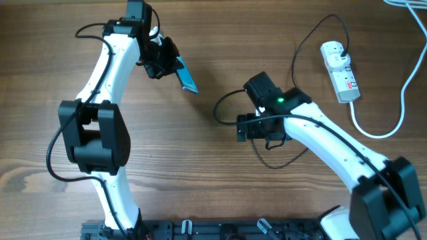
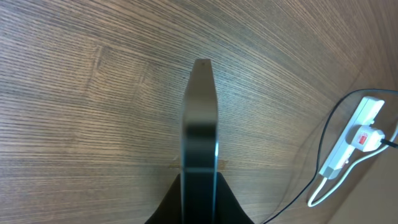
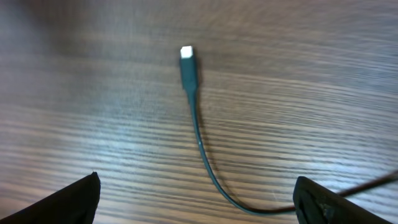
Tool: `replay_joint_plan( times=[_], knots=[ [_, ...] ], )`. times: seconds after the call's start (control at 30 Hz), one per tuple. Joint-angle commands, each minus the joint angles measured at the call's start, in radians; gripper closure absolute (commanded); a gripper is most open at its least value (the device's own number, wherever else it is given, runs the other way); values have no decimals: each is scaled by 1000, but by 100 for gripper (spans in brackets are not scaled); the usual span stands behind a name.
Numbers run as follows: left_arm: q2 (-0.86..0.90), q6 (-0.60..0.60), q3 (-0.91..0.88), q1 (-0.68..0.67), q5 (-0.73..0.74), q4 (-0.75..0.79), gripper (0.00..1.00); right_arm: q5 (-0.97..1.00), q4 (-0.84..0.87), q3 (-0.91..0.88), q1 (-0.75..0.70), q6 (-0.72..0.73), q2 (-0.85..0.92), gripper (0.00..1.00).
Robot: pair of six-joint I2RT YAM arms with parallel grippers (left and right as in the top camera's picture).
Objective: Plug charger to phone and switch on socket
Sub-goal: 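Lower the right gripper and grasp the black USB-C cable plug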
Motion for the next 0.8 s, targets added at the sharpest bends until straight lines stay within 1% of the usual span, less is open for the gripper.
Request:
replay_joint_plan(
  times=[0.0,0.07,0.13,0.17,0.33,0.37,0.47,0.57,0.67,0.77],
  knots=[
    [-39,34,0,-4,-4,2,96,-70,14,-2,3,-143,91,1],
    [-39,34,0,-5,-4,1,96,-58,48,-2,3,-168,129,1],
    [-39,34,0,-9,-4,-5,96,-40,93,-2,3,-198,158,10],
    [-39,34,0,-11,-4,-7,96,-28,108,-2,3,-198,164,11],
    [-39,34,0,-15,23,-24,96,16,138,-2,3,-191,174,11],
    [-39,34,0,-15,29,-24,96,16,136,-2,3,-189,174,4],
    [-39,34,0,-15,30,-15,96,16,135,-2,5,-136,174,6],
    [-39,33,0,-16,30,-12,96,31,139,-2,4,-142,175,16],
    [-39,30,0,-17,30,-13,96,79,141,-2,4,-141,176,36],
    [-39,30,0,-17,30,-13,96,85,140,-2,4,-141,176,44]
  ],
)
